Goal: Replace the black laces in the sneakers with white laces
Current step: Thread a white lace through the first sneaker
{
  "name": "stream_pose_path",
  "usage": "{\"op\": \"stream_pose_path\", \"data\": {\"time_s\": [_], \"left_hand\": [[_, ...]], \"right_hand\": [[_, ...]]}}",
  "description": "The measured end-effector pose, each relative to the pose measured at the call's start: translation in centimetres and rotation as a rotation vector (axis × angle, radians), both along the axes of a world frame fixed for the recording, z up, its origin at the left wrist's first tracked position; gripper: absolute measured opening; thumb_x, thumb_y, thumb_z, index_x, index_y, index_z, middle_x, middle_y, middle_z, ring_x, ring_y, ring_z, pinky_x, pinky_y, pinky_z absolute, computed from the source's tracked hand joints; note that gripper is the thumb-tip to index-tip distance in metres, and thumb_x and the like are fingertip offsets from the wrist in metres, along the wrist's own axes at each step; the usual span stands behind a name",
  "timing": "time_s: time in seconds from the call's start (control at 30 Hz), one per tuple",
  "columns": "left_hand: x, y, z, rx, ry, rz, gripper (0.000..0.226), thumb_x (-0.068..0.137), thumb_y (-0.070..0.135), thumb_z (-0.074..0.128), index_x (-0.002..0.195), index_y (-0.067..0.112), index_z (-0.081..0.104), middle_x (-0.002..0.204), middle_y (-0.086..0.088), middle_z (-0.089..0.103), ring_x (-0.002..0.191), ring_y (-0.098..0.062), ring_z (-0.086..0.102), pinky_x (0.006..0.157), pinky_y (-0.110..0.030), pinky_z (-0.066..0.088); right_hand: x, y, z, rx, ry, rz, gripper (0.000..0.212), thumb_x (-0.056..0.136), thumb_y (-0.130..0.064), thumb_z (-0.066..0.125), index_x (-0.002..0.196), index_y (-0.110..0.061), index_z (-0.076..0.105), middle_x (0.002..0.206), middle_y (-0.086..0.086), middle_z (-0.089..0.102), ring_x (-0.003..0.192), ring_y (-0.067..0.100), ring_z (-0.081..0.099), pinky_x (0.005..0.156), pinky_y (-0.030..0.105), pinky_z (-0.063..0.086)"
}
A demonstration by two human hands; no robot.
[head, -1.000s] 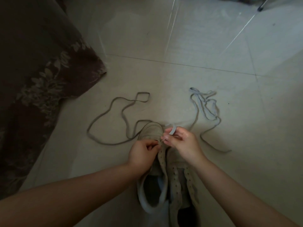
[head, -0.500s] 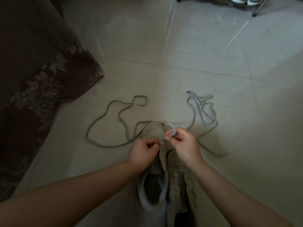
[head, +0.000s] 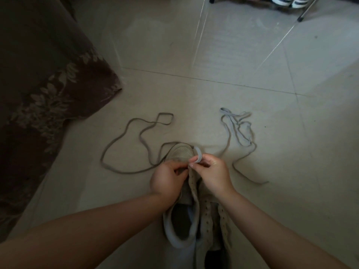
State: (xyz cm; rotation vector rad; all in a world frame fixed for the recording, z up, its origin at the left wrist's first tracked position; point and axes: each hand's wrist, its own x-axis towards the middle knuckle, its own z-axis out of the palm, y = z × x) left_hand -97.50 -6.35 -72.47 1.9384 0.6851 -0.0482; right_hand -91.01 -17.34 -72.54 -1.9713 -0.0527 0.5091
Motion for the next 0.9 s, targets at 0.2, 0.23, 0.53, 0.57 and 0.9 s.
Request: {"op": "stream_pose_path", "data": {"time_s": [0.2, 0.23, 0.53, 0.57, 0.9], "left_hand": [[0.5, -0.1, -0.7, 0.093, 0.016, -0.032, 0.017, 0.08, 0.025, 0.069, 0.095, 0.029, 0.075, 0.087, 0.001, 0.072, 0.079, -0.017, 0.064, 0.067, -0.028, 0.049], [0.7, -0.2, -0.7, 0.095, 0.046, -0.008, 0.016, 0.08, 0.029, 0.068, 0.095, 0.031, 0.075, 0.089, 0.002, 0.072, 0.081, -0.017, 0.065, 0.068, -0.029, 0.051], [1.8, -0.1, -0.6, 0.224, 0.097, -0.177, 0.02, 0.084, 0.019, 0.055, 0.1, 0.02, 0.068, 0.099, -0.004, 0.069, 0.095, -0.024, 0.062, 0.074, -0.031, 0.047], [1.9, 0.1, -0.6, 0.213, 0.084, -0.208, 0.018, 0.085, 0.017, 0.055, 0.097, 0.016, 0.068, 0.097, -0.007, 0.069, 0.094, -0.025, 0.062, 0.073, -0.031, 0.046], [1.8, 4.4, 1.0, -0.381, 0.152, -0.23, 0.011, 0.09, 0.007, 0.059, 0.082, 0.008, 0.066, 0.061, -0.002, 0.05, 0.053, -0.007, 0.044, 0.05, -0.013, 0.036]], "right_hand": [[-1.9, 0.1, -0.5, -0.101, -0.148, -0.047, 0.018, 0.082, -0.01, 0.069, 0.089, -0.026, 0.075, 0.088, -0.007, 0.073, 0.085, 0.003, 0.066, 0.082, 0.016, 0.048], [-1.9, 0.1, -0.5, -0.094, -0.147, -0.055, 0.019, 0.083, -0.009, 0.069, 0.09, -0.025, 0.075, 0.09, -0.008, 0.073, 0.086, 0.0, 0.065, 0.082, 0.012, 0.046], [-2.3, 0.4, 0.3, -0.083, -0.155, -0.032, 0.024, 0.08, -0.007, 0.07, 0.095, -0.025, 0.064, 0.085, -0.018, 0.062, 0.081, -0.016, 0.056, 0.072, 0.0, 0.038], [-2.3, 0.4, 0.2, -0.075, -0.152, -0.027, 0.025, 0.079, -0.008, 0.07, 0.097, -0.024, 0.063, 0.088, -0.015, 0.063, 0.085, -0.012, 0.057, 0.075, 0.004, 0.04], [-1.5, -0.7, -0.4, -0.233, -0.235, 0.111, 0.027, 0.073, -0.011, 0.07, 0.1, -0.013, 0.065, 0.1, 0.004, 0.052, 0.089, 0.013, 0.055, 0.078, 0.002, 0.035]]}}
